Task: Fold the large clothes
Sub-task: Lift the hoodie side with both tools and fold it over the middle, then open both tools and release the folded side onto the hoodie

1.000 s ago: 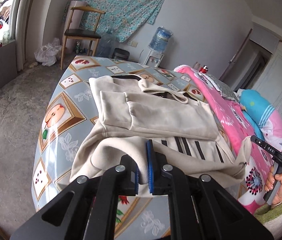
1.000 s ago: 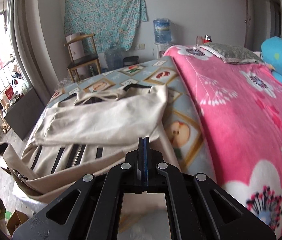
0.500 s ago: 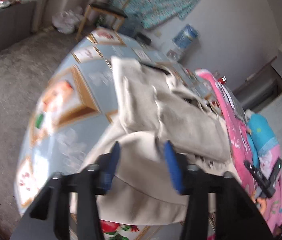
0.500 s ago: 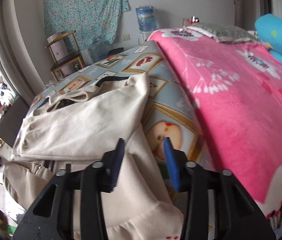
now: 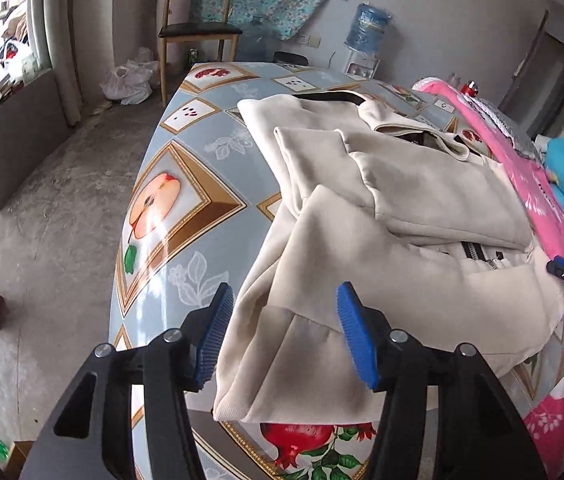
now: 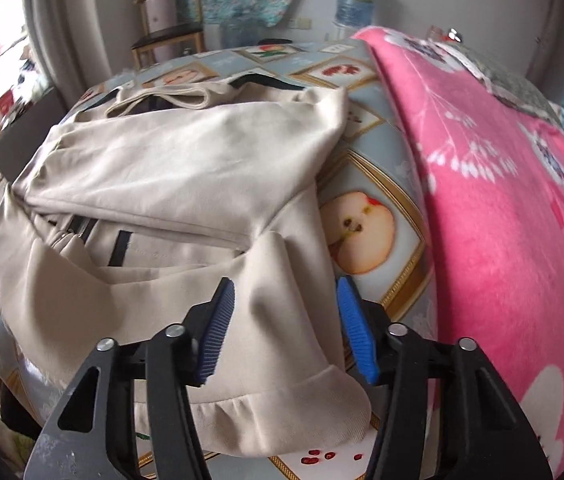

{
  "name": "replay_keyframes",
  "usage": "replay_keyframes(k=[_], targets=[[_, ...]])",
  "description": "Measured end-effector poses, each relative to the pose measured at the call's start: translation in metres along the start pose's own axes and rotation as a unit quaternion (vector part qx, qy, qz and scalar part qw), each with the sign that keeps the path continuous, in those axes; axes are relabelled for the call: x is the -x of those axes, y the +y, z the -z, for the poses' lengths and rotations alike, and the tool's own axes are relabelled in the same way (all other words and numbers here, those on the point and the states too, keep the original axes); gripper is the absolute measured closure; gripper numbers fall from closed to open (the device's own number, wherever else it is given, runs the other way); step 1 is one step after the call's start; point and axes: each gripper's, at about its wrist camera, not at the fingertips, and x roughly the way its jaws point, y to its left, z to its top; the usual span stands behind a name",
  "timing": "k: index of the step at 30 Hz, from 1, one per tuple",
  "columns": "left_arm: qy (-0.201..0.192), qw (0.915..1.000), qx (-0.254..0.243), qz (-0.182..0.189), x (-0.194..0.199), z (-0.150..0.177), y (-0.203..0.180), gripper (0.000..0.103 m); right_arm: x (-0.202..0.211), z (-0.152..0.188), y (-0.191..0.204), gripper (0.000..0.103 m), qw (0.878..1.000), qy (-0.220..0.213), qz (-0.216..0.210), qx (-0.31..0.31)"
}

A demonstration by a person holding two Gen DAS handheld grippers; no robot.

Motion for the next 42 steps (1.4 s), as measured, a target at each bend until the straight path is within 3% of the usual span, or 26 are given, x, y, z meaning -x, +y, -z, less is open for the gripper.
replay_keyframes(k=[4,8,11,16,18,19,22,26,30,33,35,38,41,42], targets=[[-0.001,0.9998,-0.017,0.006,-0.009,-0.007,-0.002,0.050,-0.003,-0.004,0.004,0.054,0.999,0.009,-0.030,0.023],[-0.004,0.9996,-0.015,0.025,-0.011,-0.016,0.000,0.073,-0.025,0.001,-0.005,0.059,0.997,0.053,-0.055,0.003],[0.000,0.9995,-0.019,0.025,-0.015,-0.021,0.001,0.076,-0.027,0.003,-0.014,0.063,0.995,0.052,-0.079,-0.021],[0.021,0.9995,-0.011,0.021,-0.027,-0.021,0.001,0.076,-0.032,-0.005,-0.016,0.068,0.995,0.046,-0.084,-0.026],[0.018,0.9997,-0.013,0.013,-0.027,-0.020,-0.001,0.077,-0.034,-0.007,-0.014,0.080,0.995,0.044,-0.083,-0.022],[0.015,0.9998,-0.014,0.005,-0.027,-0.019,-0.002,0.082,-0.032,-0.008,-0.012,0.092,0.996,0.042,-0.080,-0.020],[-0.003,0.9999,-0.016,-0.006,-0.019,-0.016,-0.005,0.096,-0.009,-0.005,-0.001,0.098,0.999,0.003,-0.048,0.000],[-0.054,0.9977,-0.029,-0.031,0.012,-0.010,-0.010,0.097,0.049,0.001,-0.002,0.099,0.996,-0.084,-0.024,-0.022],[-0.080,0.9964,0.001,-0.029,0.039,-0.005,-0.003,0.097,0.079,0.003,-0.025,0.099,0.985,-0.144,-0.040,-0.085],[-0.059,0.9980,0.016,-0.017,0.029,-0.006,0.004,0.097,0.052,-0.003,-0.032,0.098,0.985,-0.129,-0.049,-0.108],[-0.035,0.9990,0.026,-0.012,0.013,-0.007,0.007,0.097,0.018,-0.007,-0.033,0.094,0.988,-0.093,-0.043,-0.112],[-0.021,0.9991,0.034,-0.014,0.002,-0.006,0.008,0.097,-0.011,-0.007,-0.035,0.080,0.990,-0.046,0.025,-0.127],[-0.022,0.9990,0.039,-0.008,0.003,-0.003,0.009,0.096,0.013,-0.003,-0.038,0.064,0.982,-0.076,0.045,-0.166],[-0.022,0.9990,0.039,-0.008,0.003,-0.002,0.010,0.095,0.023,-0.004,-0.032,0.061,0.982,-0.088,0.033,-0.166]])
